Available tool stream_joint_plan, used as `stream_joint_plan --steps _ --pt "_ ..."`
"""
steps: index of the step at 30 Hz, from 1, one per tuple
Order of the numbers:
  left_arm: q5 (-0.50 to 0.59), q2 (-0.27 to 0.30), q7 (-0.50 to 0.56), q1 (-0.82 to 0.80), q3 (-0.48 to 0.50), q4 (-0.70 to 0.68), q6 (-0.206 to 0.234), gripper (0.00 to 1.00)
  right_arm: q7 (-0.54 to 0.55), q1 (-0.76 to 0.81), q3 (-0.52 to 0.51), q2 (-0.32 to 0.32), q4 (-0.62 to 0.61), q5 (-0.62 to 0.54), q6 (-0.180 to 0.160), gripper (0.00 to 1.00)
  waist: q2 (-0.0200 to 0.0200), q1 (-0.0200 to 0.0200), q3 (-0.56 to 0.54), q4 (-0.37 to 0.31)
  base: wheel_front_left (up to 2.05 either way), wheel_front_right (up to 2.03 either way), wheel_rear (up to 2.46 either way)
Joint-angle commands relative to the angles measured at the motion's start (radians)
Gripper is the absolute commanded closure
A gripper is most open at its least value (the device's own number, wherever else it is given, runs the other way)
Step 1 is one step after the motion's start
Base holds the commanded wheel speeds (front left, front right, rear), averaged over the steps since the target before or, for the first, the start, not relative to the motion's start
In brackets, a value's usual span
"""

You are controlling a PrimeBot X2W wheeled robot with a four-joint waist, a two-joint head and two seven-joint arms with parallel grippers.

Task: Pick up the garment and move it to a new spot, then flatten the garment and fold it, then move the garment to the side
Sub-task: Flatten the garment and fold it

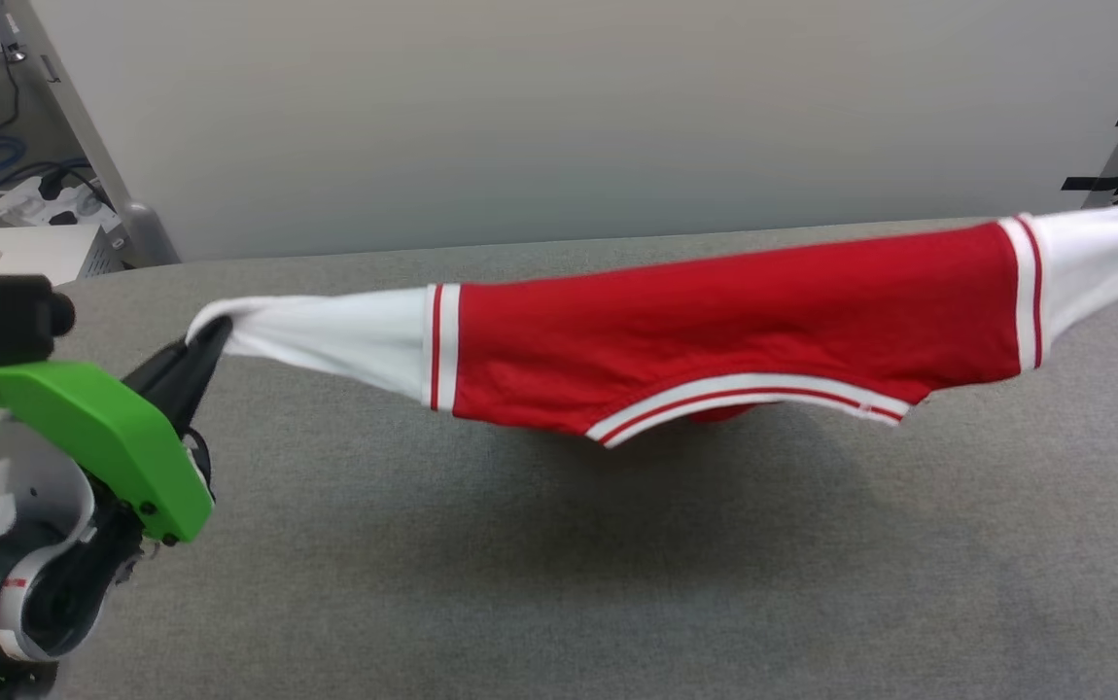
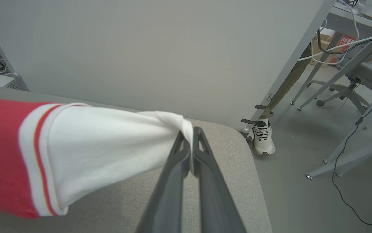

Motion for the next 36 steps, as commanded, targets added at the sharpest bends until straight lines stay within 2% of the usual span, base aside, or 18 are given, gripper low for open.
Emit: stream_joint_plan --steps 1,9,17,27,36 --pt "-0.012 0.011 -0.012 -0.030 0.018 -0.005 -0.008 1.00 -0.016 -0.038 -0.009 -0.003 0.000 0.011 -0.001 1.00 -0.0001 0.0000 0.004 -0.006 0.00 0.00 0.00" --pt "-0.030 0.012 -0.069 -0.153 0.087 -0.014 -0.041 1.00 -0.083 -0.189 -0.014 0.012 0.028 0.017 -0.001 1.00 -0.0001 0.0000 0.064 -0.017 0.00 0.00 0.00" --pt "-0.016 0.031 -0.112 -0.357 0.107 0.061 -0.099 1.00 -0.153 -0.406 0.016 0.038 0.127 -0.014 -0.001 1.00 -0.0001 0.0000 0.204 -0.015 0.00 0.00 0.00" --pt "0.047 0.056 -0.160 -0.761 0.066 0.284 -0.203 1.00 -0.294 -0.777 0.114 0.084 0.324 -0.099 -0.001 1.00 -0.0001 0.0000 0.420 -0.005 0.00 0.00 0.00" --pt "0.139 0.029 -0.240 -1.129 -0.002 0.542 -0.289 1.00 -0.443 -1.103 0.199 0.145 0.562 -0.198 -0.001 1.00 -0.0001 0.0000 0.575 0.002 0.00 0.00 0.00"
